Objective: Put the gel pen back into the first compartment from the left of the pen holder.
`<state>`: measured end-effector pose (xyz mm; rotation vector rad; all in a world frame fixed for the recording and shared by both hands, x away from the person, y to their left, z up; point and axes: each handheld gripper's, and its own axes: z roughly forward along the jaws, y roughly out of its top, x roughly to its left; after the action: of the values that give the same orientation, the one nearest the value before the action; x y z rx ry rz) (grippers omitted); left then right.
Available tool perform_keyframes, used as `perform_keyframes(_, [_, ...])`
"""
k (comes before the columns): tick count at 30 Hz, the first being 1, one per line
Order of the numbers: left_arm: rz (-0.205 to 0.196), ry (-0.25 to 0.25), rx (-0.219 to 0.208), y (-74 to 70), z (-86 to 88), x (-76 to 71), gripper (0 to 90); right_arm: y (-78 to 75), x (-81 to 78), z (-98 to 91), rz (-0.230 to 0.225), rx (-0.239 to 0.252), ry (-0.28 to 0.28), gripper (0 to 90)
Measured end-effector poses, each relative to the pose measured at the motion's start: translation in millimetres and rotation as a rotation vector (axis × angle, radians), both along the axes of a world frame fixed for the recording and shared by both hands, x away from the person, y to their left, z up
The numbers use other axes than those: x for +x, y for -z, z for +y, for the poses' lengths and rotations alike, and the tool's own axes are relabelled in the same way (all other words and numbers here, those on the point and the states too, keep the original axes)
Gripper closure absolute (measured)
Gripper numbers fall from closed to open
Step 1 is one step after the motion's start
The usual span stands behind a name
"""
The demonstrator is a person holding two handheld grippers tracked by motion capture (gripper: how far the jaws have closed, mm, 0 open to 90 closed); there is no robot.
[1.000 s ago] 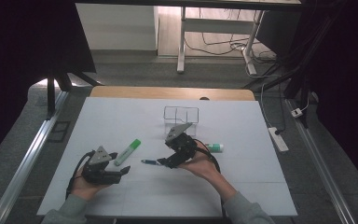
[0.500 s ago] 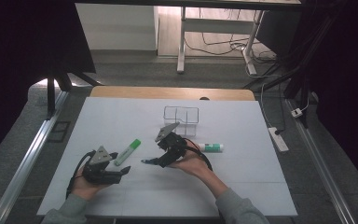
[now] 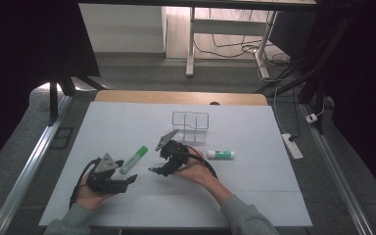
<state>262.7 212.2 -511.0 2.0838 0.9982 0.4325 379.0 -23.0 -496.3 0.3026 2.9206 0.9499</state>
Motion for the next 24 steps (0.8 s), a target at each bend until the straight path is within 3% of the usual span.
perform_keyframes(19, [-0.001, 0.000, 0.013, 0.3, 0.0, -0.4, 25.3, 14.6, 3.5, 22.5, 0.015, -0.077, -0.064, 45.4])
perform_keyframes(24, [-0.001, -0.001, 0.014, 0.5, -0.9, -0.8, 25.3, 18.4, 2.9, 24.7, 0.034, -0.109, -0.067, 53.3])
